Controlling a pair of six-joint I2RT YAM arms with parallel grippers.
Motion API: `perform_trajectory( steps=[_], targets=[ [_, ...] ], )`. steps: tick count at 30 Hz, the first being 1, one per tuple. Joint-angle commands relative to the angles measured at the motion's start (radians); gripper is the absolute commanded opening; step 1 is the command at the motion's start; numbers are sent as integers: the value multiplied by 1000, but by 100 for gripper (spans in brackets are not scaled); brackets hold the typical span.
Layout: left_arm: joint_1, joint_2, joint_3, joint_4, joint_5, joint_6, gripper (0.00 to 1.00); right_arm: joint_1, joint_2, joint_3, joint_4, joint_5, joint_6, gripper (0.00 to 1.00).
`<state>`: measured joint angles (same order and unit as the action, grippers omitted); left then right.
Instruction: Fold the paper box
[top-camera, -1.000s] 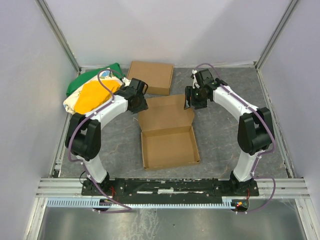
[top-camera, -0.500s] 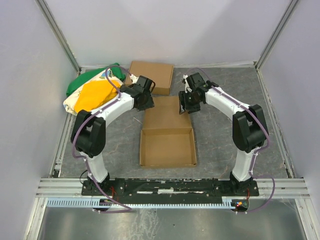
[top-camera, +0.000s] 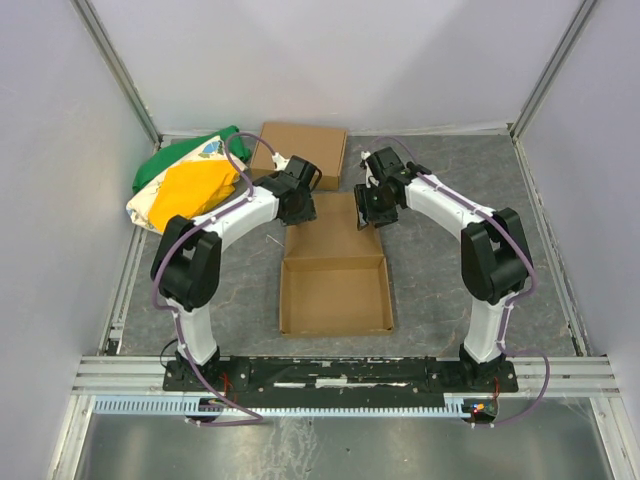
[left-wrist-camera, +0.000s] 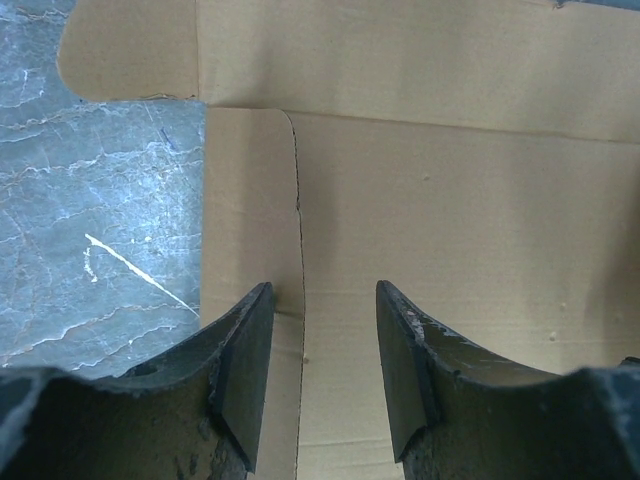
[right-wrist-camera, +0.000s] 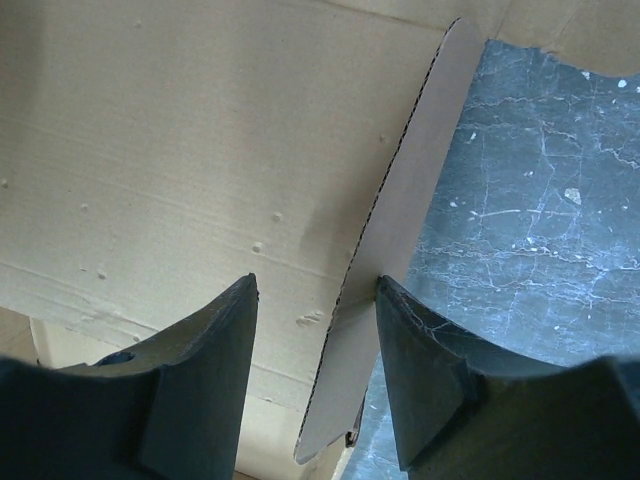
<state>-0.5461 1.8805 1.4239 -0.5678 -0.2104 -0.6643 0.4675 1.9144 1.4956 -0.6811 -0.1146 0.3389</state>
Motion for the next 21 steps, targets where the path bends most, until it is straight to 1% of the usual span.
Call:
perform_trajectory(
  steps=[1,21],
  targets=[
    [-15,28,6,36,19,6,52,16,14,34,17,1,-3,58],
    [-38,63,4,60,39,-5,52,52,76,49,22,0,2,58]
  ],
)
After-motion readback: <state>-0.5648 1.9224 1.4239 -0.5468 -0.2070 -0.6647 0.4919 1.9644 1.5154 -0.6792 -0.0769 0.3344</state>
